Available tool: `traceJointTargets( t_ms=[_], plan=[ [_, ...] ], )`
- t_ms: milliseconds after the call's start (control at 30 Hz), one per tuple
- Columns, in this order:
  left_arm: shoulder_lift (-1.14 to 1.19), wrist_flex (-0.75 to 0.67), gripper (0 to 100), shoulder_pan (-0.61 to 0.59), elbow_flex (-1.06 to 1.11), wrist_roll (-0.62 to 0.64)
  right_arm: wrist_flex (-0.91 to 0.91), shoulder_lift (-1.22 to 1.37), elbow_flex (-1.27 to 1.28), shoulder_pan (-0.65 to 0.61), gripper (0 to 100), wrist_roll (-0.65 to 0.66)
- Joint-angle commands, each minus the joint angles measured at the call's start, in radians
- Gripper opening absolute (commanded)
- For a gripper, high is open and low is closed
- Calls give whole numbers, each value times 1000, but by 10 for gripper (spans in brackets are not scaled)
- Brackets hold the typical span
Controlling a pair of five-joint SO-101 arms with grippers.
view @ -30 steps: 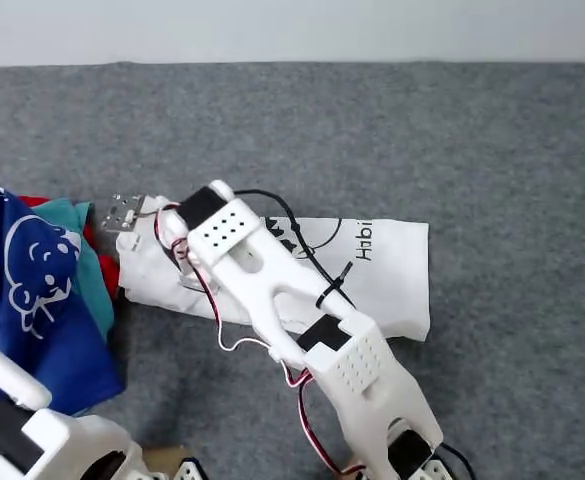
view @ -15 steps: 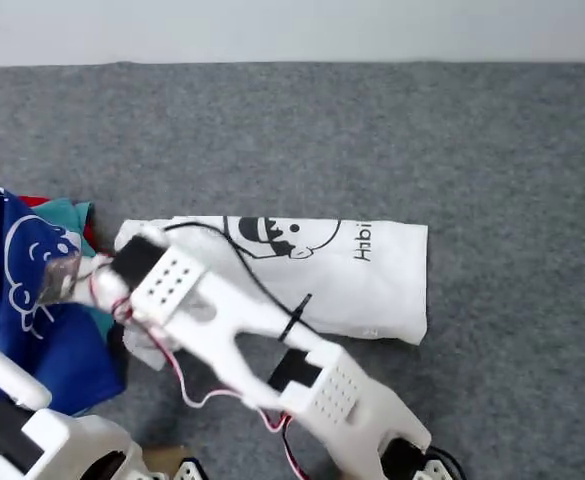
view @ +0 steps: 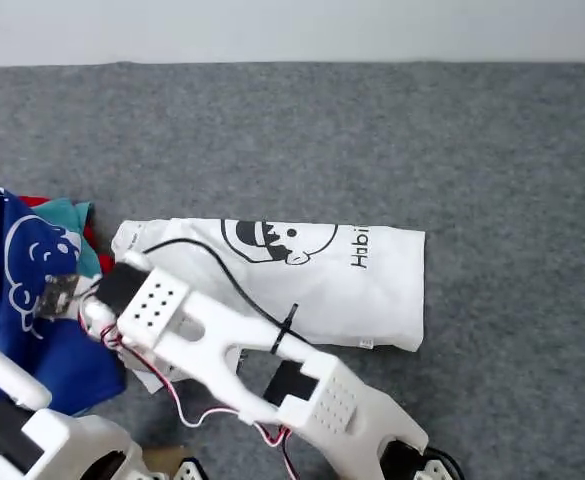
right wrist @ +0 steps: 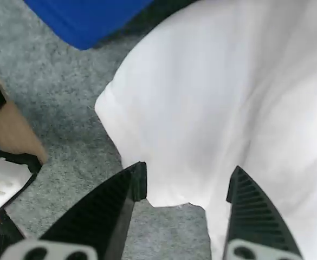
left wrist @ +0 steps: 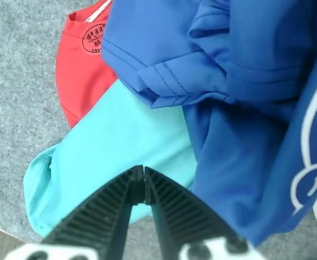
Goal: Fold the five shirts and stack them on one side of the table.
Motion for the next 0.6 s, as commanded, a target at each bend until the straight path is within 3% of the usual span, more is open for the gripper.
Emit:
traceJointTargets(
  t_ms=[0,233,567],
  plan=[
    [-40,-23,6,8,-5,-6,28,-119,-18,96,227,-14],
    [-38,-23,6,21,-2,-6,-170,-105,-18,321,169,-15],
    [-38,-17,6,38,-2,-5,-323,105,-23,372,168,-14]
  ],
)
